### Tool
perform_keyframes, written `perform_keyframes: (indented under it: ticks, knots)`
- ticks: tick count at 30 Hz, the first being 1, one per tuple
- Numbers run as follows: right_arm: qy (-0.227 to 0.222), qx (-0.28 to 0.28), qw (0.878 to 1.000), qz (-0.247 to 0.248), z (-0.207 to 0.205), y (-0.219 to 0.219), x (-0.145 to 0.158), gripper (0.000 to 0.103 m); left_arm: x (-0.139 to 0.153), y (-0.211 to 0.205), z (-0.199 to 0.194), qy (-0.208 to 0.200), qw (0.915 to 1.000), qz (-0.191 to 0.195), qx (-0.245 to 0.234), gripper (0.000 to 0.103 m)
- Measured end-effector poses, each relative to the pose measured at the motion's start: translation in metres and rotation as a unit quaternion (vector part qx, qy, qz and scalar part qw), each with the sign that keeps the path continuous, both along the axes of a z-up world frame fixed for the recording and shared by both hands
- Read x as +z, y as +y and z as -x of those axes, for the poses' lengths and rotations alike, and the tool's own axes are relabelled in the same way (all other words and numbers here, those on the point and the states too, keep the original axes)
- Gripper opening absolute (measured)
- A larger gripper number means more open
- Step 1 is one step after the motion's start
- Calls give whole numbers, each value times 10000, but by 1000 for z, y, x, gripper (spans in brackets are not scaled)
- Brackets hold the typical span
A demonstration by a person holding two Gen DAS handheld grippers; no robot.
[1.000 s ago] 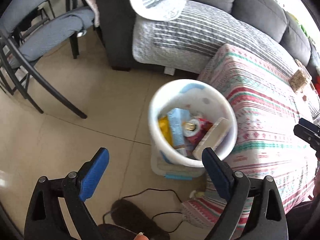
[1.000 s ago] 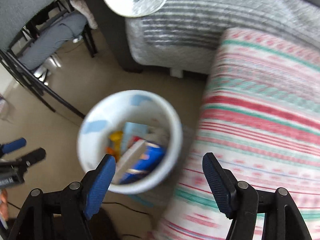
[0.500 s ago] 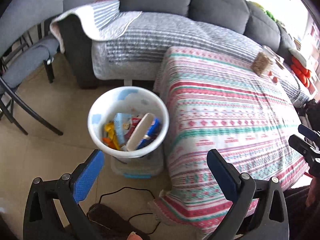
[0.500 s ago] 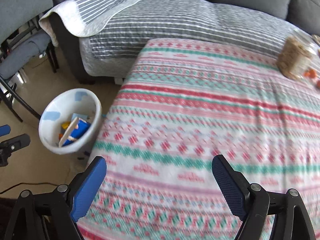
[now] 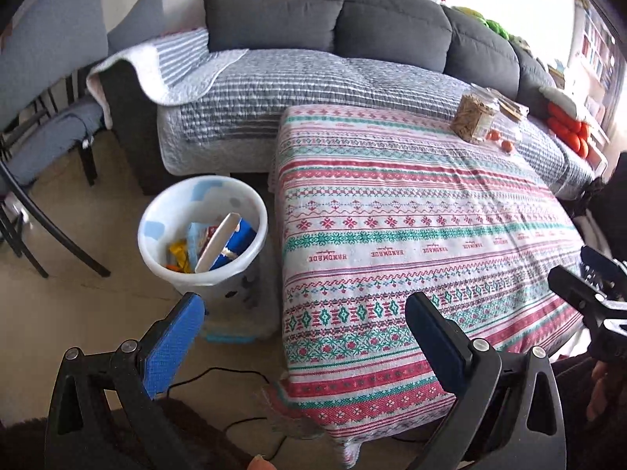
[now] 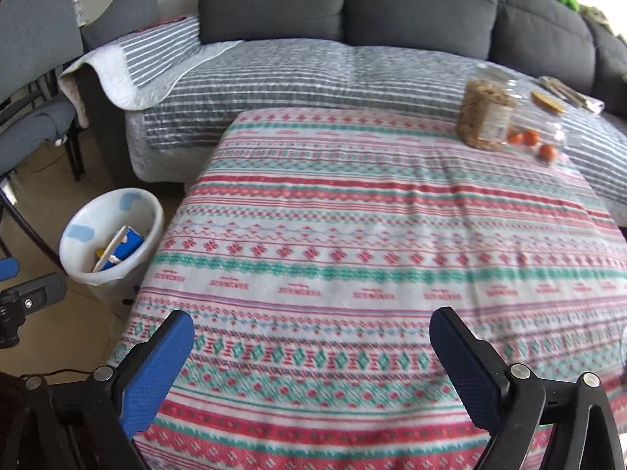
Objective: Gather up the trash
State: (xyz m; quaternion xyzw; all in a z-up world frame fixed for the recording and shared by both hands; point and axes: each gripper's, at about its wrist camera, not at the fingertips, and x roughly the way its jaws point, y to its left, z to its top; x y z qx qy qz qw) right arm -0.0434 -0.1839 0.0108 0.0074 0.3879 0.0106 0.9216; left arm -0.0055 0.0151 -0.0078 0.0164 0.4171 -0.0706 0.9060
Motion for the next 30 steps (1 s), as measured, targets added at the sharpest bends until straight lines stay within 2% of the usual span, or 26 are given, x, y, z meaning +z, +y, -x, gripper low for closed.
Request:
perform_keyframes:
  ticks: [12,30]
  knots:
    - [-253,-440,9987,-78,21,-27,5,102,10,4,7,-321,9990,-142,263,103]
    - [-261,-523,9982,-128,18,-23,2,102,9,13,10,-332,9983,-195,441,103]
